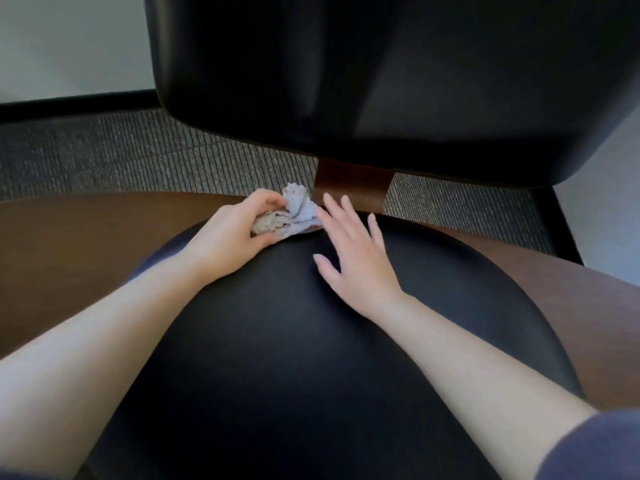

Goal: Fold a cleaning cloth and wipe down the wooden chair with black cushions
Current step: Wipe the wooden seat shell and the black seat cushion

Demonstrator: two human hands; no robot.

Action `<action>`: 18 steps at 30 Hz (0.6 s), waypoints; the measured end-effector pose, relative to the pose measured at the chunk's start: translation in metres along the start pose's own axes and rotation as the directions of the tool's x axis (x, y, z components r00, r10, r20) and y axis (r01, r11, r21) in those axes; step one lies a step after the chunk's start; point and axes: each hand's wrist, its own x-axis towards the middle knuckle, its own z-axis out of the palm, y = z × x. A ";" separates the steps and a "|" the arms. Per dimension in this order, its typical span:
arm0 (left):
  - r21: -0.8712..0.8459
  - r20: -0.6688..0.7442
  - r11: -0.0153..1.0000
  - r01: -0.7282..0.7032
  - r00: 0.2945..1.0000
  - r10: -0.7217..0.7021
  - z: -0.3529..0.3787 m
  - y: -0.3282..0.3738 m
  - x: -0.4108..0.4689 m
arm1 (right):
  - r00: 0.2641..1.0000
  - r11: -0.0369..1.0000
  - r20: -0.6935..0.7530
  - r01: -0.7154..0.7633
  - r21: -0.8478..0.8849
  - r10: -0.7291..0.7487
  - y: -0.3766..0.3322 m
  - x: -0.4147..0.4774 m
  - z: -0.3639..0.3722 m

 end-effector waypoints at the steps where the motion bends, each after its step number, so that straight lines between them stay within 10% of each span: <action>1: 0.009 0.019 1.000 -0.006 1.000 0.006 -0.003 -0.001 -0.003 | 0.998 0.999 0.035 0.045 -0.006 -0.045 -0.007 0.010 0.002; 6: 0.202 0.058 0.978 0.046 0.997 -0.059 -0.014 -0.008 -0.020 | 0.989 0.995 0.107 0.102 -0.025 -0.098 -0.023 0.054 0.011; 10: 0.616 -0.075 0.754 0.228 0.970 -0.231 -0.016 -0.025 -0.038 | 0.977 0.966 0.050 0.212 -0.146 -0.207 -0.022 0.078 0.010; 18: 0.633 -0.166 0.738 0.234 0.972 -0.165 -0.003 -0.035 -0.039 | 0.996 0.990 -0.070 -0.049 0.129 0.059 -0.022 0.120 0.025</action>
